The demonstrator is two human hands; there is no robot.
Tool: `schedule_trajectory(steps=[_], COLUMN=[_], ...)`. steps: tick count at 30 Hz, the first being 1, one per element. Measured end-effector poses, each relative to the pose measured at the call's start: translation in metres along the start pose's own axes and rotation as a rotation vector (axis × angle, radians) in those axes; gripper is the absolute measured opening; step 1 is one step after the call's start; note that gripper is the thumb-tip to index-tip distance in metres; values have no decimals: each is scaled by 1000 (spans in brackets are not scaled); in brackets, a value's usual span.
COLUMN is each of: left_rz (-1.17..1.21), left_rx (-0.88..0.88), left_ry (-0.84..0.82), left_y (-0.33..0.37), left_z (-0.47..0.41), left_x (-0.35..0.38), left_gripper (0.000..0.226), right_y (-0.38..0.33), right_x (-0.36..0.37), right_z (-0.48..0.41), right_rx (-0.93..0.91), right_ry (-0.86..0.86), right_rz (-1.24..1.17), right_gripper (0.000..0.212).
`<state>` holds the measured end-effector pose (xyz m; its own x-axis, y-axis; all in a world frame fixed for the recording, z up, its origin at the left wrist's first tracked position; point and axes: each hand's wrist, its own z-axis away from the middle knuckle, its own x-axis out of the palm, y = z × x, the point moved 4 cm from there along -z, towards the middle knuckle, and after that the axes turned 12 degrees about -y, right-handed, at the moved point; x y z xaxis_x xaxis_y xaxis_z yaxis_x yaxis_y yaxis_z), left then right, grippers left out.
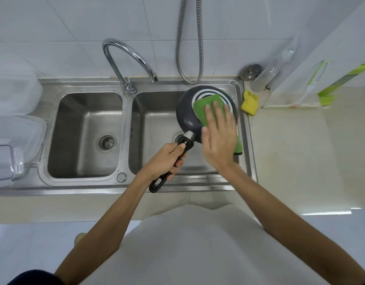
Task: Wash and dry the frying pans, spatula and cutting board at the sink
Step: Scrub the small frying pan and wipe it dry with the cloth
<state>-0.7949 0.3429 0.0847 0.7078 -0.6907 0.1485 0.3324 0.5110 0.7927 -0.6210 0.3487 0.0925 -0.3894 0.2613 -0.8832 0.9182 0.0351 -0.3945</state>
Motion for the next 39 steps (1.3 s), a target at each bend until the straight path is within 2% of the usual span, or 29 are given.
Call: schedule_trajectory(steps=[4, 6, 8, 11, 13, 14, 16, 20, 23, 25, 28, 32, 34, 36, 39], left_rz=[135, 175, 207, 261, 298, 312, 326, 308, 288, 254, 218, 212, 204, 187, 90], left_rx=[53, 75, 72, 48, 43, 44, 49, 48, 73, 82, 78, 62, 48, 32, 14], left_ry=[-10, -31, -50, -80, -83, -83, -81, -51, -56, -76, -93, -100, -109, -105, -91], left_y=[6, 8, 9, 4, 1, 0, 2, 9, 13, 14, 14, 6, 1, -3, -1], left_z=[-5, -4, -1, 3, 4, 4, 3, -5, -7, -3, 1, 4, 7, 10, 16], left_x=[12, 11, 6, 2, 3, 3, 4, 11, 15, 11, 4, -1, -1, -1, -7], left_gripper=[38, 37, 36, 37, 37, 36, 36, 36, 37, 37, 37, 39, 40, 40, 40], right_y=[-20, -7, 18, 62, 77, 77, 64, 6, -7, 3, 34, 68, 84, 93, 95], right_x=[5, 0, -11, -28, -32, -33, -30, -15, -15, -25, -34, -30, -27, -28, -28], right_z=[3, -2, -10, -33, -47, -50, -45, -16, -11, -19, -35, -57, -70, -81, -98], right_rx=[-303, -378, -331, -85, 40, 51, 10, -277, -407, -302, 27, 352, 502, 608, 613], right_ry=[-24, -12, 18, 32, 5, -2, 20, 0, -31, -2, 8, -154, -260, -343, -433], right_rz=[172, 209, 60, -409, -583, -576, -415, -1, 139, 72, -265, -712, -789, -810, -774], right_gripper=[50, 49, 48, 44, 43, 42, 43, 45, 44, 43, 44, 46, 50, 41, 33])
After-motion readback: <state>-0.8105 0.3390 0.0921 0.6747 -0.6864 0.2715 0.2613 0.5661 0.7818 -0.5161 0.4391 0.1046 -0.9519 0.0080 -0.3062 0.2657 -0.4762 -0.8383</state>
